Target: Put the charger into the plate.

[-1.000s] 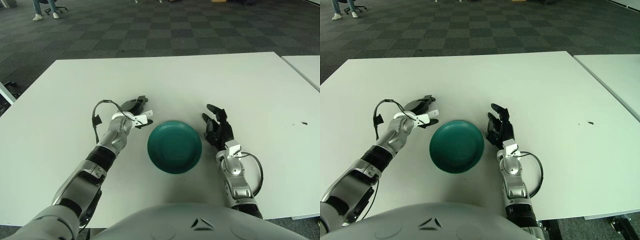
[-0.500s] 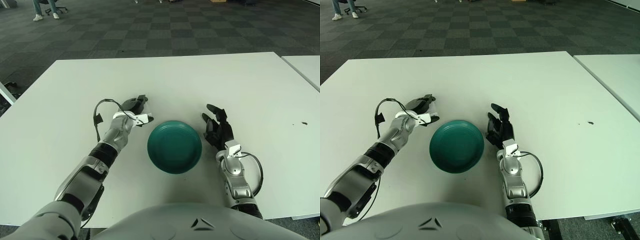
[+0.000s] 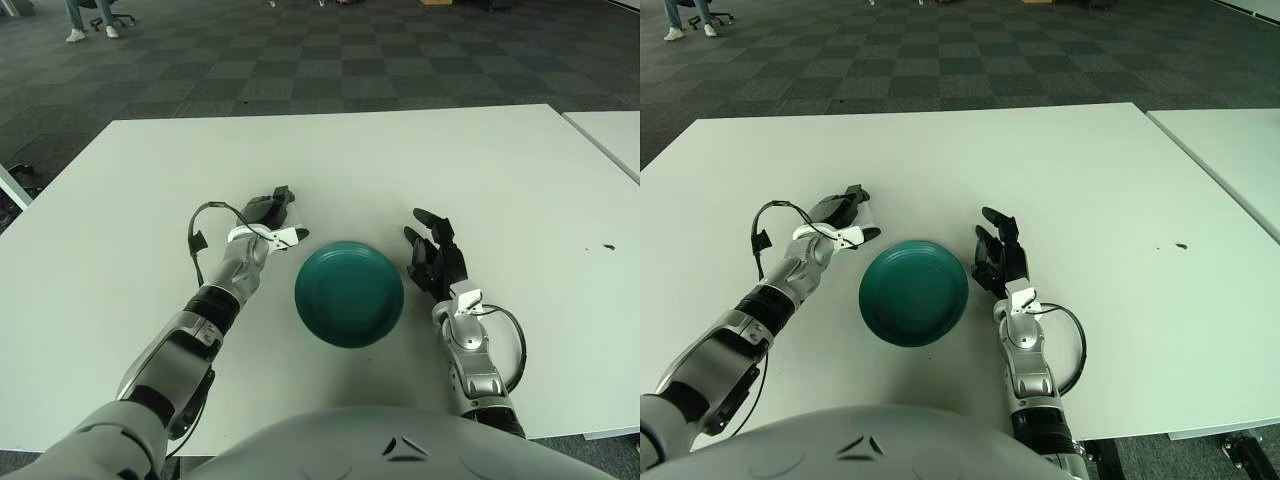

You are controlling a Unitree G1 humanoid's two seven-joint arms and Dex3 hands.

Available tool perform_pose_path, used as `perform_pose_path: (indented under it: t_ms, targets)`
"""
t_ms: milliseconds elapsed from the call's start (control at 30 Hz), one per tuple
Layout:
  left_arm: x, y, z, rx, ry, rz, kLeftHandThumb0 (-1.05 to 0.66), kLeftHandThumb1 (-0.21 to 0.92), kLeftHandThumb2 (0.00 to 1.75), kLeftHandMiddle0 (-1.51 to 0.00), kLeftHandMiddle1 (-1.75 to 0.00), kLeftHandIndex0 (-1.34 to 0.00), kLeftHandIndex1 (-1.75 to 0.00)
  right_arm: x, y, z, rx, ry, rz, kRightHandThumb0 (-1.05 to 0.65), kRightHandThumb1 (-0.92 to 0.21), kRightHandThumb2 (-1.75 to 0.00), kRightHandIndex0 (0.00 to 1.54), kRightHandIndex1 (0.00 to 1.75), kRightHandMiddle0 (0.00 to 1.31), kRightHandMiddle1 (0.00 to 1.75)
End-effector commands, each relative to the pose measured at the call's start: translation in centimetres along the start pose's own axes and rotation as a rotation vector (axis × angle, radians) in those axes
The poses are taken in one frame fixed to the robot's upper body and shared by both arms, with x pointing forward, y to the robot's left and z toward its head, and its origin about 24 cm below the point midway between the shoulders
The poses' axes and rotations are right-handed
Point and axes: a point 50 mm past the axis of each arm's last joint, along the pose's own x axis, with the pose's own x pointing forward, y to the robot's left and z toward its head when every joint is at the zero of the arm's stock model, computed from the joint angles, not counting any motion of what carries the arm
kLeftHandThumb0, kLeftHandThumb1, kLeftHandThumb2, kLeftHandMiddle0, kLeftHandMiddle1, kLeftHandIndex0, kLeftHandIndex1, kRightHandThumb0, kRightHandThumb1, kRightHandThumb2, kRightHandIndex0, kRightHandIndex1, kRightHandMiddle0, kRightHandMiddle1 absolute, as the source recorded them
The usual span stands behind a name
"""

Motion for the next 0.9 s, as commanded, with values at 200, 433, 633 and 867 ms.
perform_pose_path:
  t_ms: [200,433,633,867]
  targets:
    - [-0.4,-0.1,-0.6,0.063,0.005,-0.049,-0.28,0.61,0.93,-0.45,-1.70,-0.35,-1.71,-2.8,-0.5,-5.2,-0.022,0.295,-0.012,-0.66,-0.92,-0.85,0.53,0.02,0.04,0.83]
    - [-0.6,0.0,-0.6,-0.007,0.046,-0.005,-0.02,0.32,1.29,-0.58,-1.67,-0.47,-1.74,-2.8,-0.5,-5.2,-0.019,0.298,-0.013,-0.66,-0.92,-0.85,0.53,0.02,0.04,0.83]
    - [-0.7,0.1,-0.4,-0.072,0.058,0.022,0.00,0.24,1.37,-0.68,-1.61,-0.50,-1.75,-2.8,-0.4,-5.2,-0.019,0.297,-0.012,-0.67,-0.92,-0.85,0.53,0.02,0.04,0.83]
    - [-0.9,1.4,0.1,-0.092,0.040,0.039,0.00,0.20,1.43,-0.70,-1.67,-0.50,-1.75,-2.8,-0.3,-5.1,-0.013,0.293,-0.008,-0.66,-0.92,-0.85,0.54,0.02,0.04,0.83]
